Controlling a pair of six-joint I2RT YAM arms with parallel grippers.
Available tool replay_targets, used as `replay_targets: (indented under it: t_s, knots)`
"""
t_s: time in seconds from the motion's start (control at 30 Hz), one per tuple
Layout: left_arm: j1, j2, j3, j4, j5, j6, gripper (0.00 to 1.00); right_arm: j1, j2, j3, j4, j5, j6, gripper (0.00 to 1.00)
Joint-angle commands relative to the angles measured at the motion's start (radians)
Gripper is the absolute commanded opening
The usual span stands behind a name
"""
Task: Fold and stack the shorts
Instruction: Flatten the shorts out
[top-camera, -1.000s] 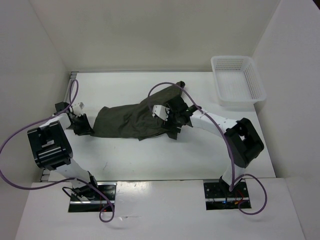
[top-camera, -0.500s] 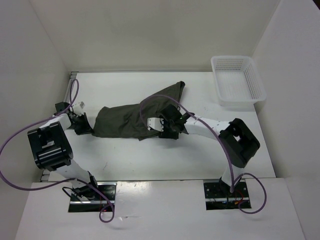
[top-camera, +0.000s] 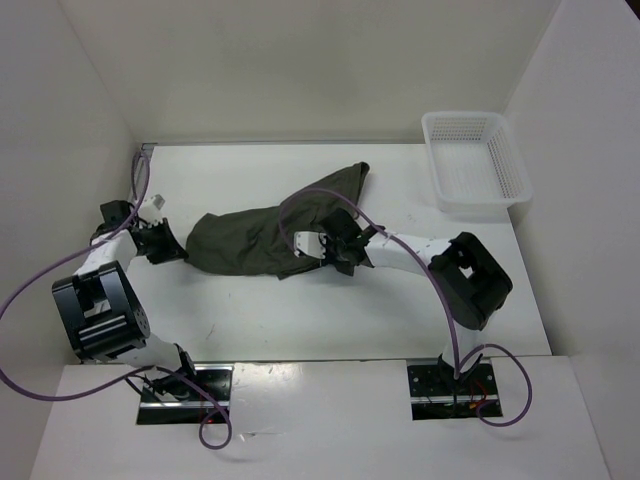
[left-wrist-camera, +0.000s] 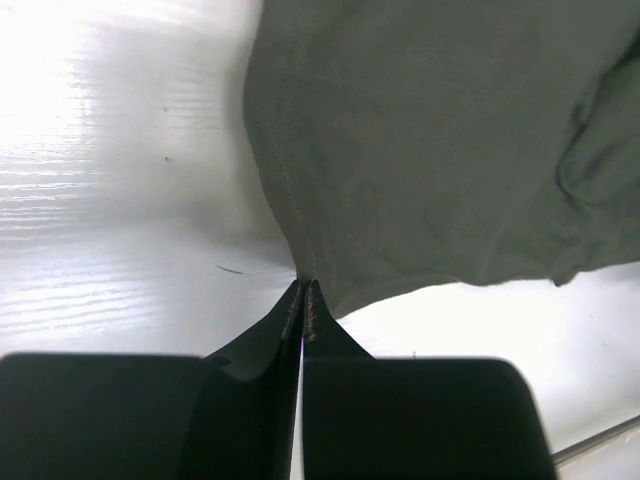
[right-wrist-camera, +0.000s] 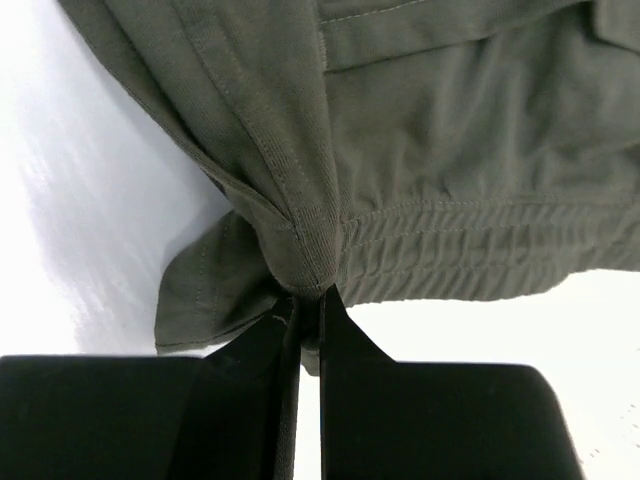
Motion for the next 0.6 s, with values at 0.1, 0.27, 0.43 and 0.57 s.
replay_targets:
  t_s: [0.1,0.27,0.43,0.57]
  knots:
    - [0.006,-0.122,0.168,-0.080,0.105,0.004,0.00,-0.004,-0.098,0.201,-0.093,0.048,-0.013,0.00]
    - [0.015,-0.230,0.348,-0.151,0.233,0.004,0.00,-0.013,-0.227,0.408,-0.224,0.049,-0.008,0.00]
    - [0.058,-0.377,0.499,-0.173,0.323,0.004,0.00,-0.013,-0.359,0.534,-0.273,0.074,0.003,0.00]
    - [0.058,-0.475,0.653,-0.185,0.333,0.004,0.00,-0.013,-0.477,0.624,-0.273,0.083,0.003,0.00]
